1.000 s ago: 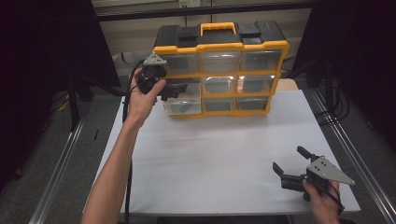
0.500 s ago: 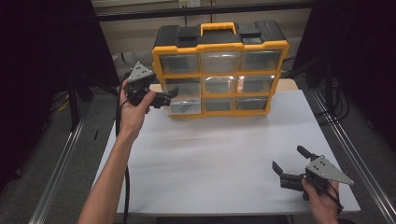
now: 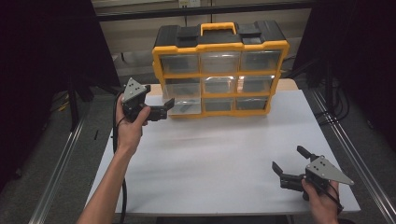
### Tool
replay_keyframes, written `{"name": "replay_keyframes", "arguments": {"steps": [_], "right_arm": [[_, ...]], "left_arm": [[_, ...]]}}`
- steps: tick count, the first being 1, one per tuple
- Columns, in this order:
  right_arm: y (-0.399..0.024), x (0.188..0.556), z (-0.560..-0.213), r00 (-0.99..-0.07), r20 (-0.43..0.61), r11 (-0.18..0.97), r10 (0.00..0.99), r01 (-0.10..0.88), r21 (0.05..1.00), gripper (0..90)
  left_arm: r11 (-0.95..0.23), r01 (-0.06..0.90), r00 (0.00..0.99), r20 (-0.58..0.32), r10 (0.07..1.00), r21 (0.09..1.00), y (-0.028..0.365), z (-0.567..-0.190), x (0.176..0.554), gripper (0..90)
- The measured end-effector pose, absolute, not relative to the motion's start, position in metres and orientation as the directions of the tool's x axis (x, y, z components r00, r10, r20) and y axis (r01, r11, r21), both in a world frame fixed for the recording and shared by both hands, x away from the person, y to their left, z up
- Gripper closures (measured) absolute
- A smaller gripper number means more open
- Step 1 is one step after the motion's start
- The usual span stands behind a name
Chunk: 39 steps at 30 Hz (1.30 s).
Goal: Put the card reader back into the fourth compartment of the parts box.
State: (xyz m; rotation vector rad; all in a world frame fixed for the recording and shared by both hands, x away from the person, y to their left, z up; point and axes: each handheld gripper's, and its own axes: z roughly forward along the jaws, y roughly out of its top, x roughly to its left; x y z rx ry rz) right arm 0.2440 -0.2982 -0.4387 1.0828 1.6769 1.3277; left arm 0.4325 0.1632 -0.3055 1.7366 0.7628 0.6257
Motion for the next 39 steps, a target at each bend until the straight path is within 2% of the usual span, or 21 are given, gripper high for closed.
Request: {"name": "replay_keyframes", "arguments": {"steps": [6, 11, 13, 16, 26, 31, 36, 37, 39], "right_arm": [[-0.298, 0.243, -0.439, -0.385, -0.036, 0.111, 0.922, 0.175, 0.978, 0.0], [-0.298, 0.244, -0.439, -0.388, -0.039, 0.115, 0.921, 0.175, 0.978, 0.0], [-0.297, 0.244, -0.439, -0.388, -0.039, 0.115, 0.921, 0.175, 0.978, 0.0], [-0.298, 0.244, -0.439, -0.385, -0.038, 0.113, 0.922, 0.174, 0.978, 0.0], [-0.298, 0.244, -0.438, -0.381, -0.041, 0.114, 0.924, 0.171, 0.979, 0.0], [-0.299, 0.243, -0.438, -0.383, -0.032, 0.106, 0.923, 0.174, 0.979, 0.0], [-0.298, 0.243, -0.438, -0.381, -0.031, 0.105, 0.924, 0.175, 0.979, 0.0], [-0.298, 0.244, -0.438, -0.381, -0.032, 0.106, 0.924, 0.174, 0.979, 0.0], [-0.298, 0.243, -0.438, -0.379, -0.032, 0.106, 0.925, 0.176, 0.979, 0.0]], "left_arm": [[-0.217, 0.163, 0.640, 0.064, 0.766, 0.962, 0.167, -0.312, 0.421, 1.4], [-0.105, 0.154, 0.636, -0.017, 0.771, 0.982, 0.175, -0.321, 0.411, 1.2], [-0.122, 0.149, 0.631, 0.000, 0.776, 0.981, 0.177, -0.325, 0.408, 0.8], [-0.094, 0.168, 0.634, -0.035, 0.773, 0.981, 0.182, -0.329, 0.402, 0.9], [-0.127, 0.131, 0.600, 0.023, 0.800, 0.983, 0.189, -0.343, 0.372, 1.7], [-0.141, 0.149, 0.588, 0.027, 0.809, 0.979, 0.194, -0.359, 0.362, 0.9], [-0.109, 0.174, 0.574, -0.011, 0.819, 0.979, 0.200, -0.370, 0.355, 0.8], [-0.070, 0.183, 0.584, -0.051, 0.810, 0.981, 0.202, -0.373, 0.350, 0.9], [-0.069, 0.173, 0.580, -0.045, 0.813, 0.982, 0.202, -0.374, 0.346, 1.6]]}}
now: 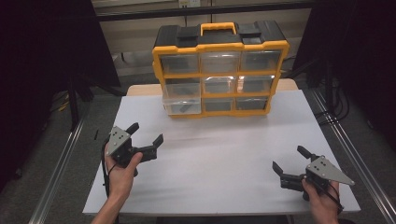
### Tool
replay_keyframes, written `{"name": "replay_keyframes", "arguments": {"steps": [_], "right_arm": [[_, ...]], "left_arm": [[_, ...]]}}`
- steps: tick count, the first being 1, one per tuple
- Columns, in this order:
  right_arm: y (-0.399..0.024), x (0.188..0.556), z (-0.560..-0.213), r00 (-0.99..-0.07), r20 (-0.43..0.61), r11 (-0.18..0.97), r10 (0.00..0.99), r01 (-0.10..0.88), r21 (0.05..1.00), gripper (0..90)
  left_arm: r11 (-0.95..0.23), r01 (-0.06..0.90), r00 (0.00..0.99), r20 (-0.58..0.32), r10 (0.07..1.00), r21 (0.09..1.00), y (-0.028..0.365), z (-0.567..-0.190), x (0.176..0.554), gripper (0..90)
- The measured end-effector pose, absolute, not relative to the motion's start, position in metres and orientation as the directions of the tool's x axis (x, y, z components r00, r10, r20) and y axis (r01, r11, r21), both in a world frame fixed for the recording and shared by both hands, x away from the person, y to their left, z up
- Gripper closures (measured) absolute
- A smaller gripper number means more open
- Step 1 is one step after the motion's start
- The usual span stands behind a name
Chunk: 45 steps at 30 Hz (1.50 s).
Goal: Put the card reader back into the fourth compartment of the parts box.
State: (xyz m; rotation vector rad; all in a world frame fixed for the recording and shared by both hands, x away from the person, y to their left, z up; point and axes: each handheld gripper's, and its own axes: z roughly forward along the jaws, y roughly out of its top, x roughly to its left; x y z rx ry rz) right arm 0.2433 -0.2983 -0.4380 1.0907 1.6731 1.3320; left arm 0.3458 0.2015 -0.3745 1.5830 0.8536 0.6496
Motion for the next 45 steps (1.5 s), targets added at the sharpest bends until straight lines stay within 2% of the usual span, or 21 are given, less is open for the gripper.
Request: {"name": "replay_keyframes", "arguments": {"steps": [1, 15, 19, 27, 33, 38, 45], "right_arm": [[-0.298, 0.243, -0.438, -0.379, -0.032, 0.106, 0.925, 0.176, 0.979, 0.0], [-0.299, 0.243, -0.438, -0.376, -0.031, 0.103, 0.926, 0.174, 0.979, 0.0], [-0.299, 0.243, -0.438, -0.373, -0.035, 0.107, 0.927, 0.175, 0.979, 0.0], [-0.299, 0.243, -0.438, -0.371, -0.035, 0.106, 0.928, 0.175, 0.979, 0.0], [-0.299, 0.242, -0.438, -0.372, -0.035, 0.106, 0.928, 0.173, 0.979, 0.0], [-0.299, 0.242, -0.438, -0.373, -0.034, 0.105, 0.927, 0.172, 0.980, 0.0], [-0.300, 0.243, -0.438, -0.368, -0.029, 0.101, 0.929, 0.177, 0.979, 0.0]], "left_arm": [[-0.083, 0.161, 0.571, -0.024, 0.820, 0.983, 0.202, -0.375, 0.342, 1.6], [-0.038, 0.173, 0.526, -0.059, 0.849, 0.984, 0.208, -0.398, 0.313, 4.2], [-0.054, 0.172, 0.523, -0.045, 0.851, 0.984, 0.209, -0.403, 0.306, 4.1], [-0.053, 0.238, 0.502, -0.076, 0.861, 0.970, 0.220, -0.422, 0.303, 3.7], [-0.066, 0.249, 0.492, -0.068, 0.868, 0.966, 0.224, -0.428, 0.301, 3.9], [-0.046, 0.285, 0.493, -0.105, 0.864, 0.957, 0.228, -0.434, 0.305, 4.5], [-0.069, 0.295, 0.487, -0.088, 0.869, 0.953, 0.228, -0.436, 0.308, 4.3]]}}
